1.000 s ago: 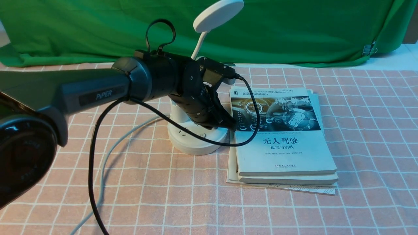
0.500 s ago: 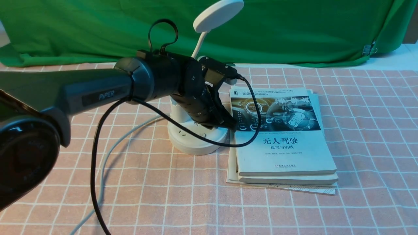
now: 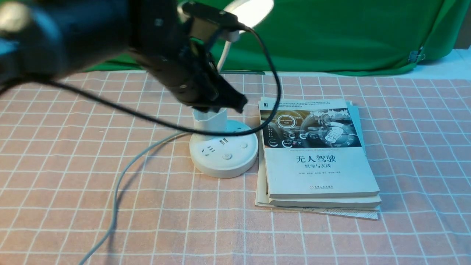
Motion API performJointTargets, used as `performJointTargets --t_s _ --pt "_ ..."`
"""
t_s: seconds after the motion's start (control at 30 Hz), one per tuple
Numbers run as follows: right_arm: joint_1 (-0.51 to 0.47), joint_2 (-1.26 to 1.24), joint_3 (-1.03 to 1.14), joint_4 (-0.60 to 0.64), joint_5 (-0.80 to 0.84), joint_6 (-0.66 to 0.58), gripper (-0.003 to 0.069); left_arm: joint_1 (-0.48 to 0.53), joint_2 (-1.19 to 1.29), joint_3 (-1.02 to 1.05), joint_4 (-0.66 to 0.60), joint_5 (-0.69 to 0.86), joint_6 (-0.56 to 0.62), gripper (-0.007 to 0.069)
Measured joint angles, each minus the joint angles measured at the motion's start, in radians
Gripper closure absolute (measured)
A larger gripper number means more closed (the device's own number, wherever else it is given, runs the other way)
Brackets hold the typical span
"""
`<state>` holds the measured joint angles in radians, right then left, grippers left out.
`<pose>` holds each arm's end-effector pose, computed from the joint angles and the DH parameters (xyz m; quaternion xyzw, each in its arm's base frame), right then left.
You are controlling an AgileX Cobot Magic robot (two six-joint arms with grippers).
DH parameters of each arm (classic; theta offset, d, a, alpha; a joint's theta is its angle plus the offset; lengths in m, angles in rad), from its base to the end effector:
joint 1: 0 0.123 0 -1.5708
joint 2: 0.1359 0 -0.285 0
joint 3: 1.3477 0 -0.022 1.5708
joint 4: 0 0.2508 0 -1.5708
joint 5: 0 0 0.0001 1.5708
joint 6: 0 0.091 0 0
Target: Turn on the table lamp on the pink coffee tablecloth with your hand.
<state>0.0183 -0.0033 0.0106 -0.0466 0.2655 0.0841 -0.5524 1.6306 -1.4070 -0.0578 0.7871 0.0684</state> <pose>0.0552 -0.0001 0.1858 0.0119 0.7694 0.0136 0.6385 0.3059 -0.1930 0.3177 0.2772 0.9063 -0.1013 0.3024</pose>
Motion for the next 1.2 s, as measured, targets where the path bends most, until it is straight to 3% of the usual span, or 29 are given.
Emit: performJointTargets --t_s 0.33,0.53,0.87,1.2 --pt "0.000 0.000 0.000 0.000 0.000 0.000 0.0421 0.000 -0.499 0.507 0.000 -0.103 -0.138 0.0603" --pt "0.000 0.000 0.000 0.000 0.000 0.000 0.0421 0.000 -0.793 0.698 0.000 -0.201 -0.194 0.0603" --pt "0.000 0.000 0.000 0.000 0.000 0.000 0.0421 0.000 -1.082 0.791 0.031 -0.267 -0.201 0.0603" --pt "0.000 0.000 0.000 0.000 0.000 0.000 0.0421 0.000 -1.108 0.795 0.077 -0.283 -0.201 0.0603"
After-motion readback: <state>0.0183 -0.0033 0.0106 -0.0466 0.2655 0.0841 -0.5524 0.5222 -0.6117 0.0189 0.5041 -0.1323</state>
